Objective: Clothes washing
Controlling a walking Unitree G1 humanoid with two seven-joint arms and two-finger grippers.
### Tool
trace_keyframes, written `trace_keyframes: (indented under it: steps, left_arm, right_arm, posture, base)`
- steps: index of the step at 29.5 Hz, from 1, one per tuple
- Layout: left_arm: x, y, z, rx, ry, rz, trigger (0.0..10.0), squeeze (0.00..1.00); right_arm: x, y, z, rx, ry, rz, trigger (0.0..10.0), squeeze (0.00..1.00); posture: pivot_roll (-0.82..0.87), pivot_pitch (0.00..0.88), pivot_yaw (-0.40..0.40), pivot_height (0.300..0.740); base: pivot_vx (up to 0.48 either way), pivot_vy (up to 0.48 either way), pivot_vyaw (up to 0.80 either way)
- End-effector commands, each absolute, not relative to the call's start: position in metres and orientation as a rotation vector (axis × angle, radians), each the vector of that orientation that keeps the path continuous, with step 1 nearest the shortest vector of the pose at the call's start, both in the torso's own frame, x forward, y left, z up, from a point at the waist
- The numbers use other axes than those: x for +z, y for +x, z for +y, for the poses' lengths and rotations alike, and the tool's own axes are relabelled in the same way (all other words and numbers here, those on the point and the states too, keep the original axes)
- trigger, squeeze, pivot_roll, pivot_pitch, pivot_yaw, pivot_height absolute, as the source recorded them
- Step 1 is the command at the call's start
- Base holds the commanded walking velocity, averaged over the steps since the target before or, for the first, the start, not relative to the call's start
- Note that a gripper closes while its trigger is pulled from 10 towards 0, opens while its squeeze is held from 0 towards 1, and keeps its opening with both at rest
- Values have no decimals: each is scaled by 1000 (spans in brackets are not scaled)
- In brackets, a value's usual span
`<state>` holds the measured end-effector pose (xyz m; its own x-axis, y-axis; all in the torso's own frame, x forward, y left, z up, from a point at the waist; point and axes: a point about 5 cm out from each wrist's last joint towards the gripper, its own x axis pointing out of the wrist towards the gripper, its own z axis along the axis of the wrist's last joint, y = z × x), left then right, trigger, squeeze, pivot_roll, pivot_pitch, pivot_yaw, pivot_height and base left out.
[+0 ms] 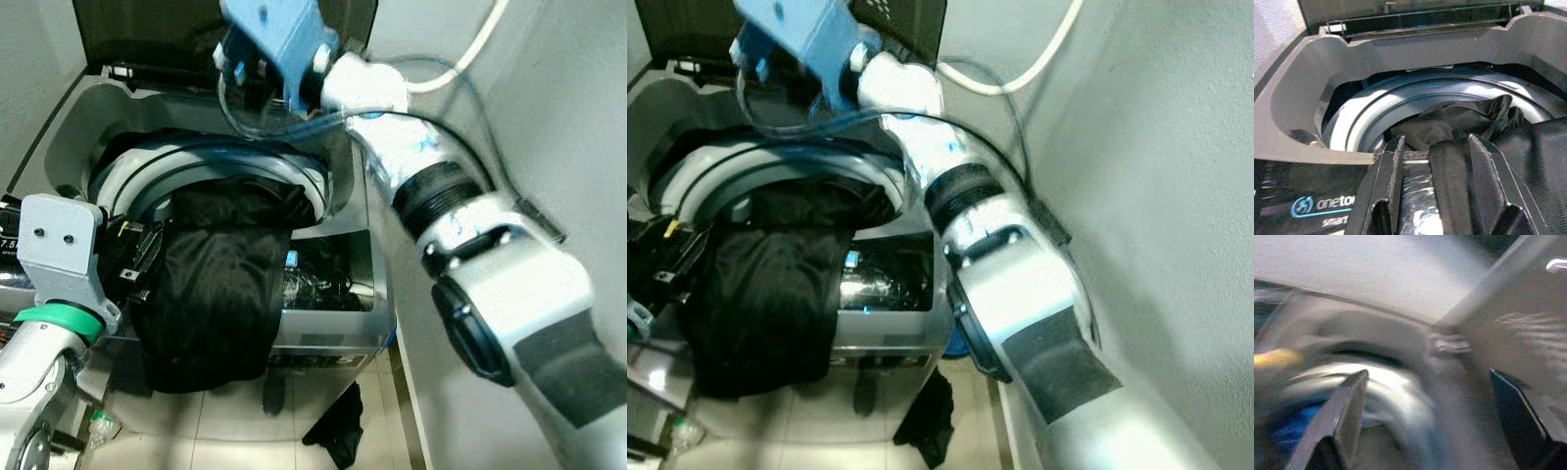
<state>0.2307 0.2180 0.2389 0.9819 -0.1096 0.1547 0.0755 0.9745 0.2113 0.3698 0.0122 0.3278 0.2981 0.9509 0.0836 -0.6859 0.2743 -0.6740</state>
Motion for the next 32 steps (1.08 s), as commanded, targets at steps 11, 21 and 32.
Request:
trace_keyframes:
  steps: [11,21,32]
  left_arm:
    - [243,233,220,-112,229,-172,10000,0]
    - [243,235,219,-118,230,-173,10000,0]
    - [241,227,220,-94,229,-167,10000,0]
  right_arm:
    - [240,310,-10,1763,-621,-431,10000,0]
    - [227,295,0,1786,-602,-472,10000,0]
    - [213,291,34,1702,-750,-464,10000,0]
  posture:
    - [135,53,-49,740]
    - [135,53,-48,740]
    - [149,62,-75,740]
  base:
    - [0,0,0]
    - [0,0,0]
    - [0,0,0]
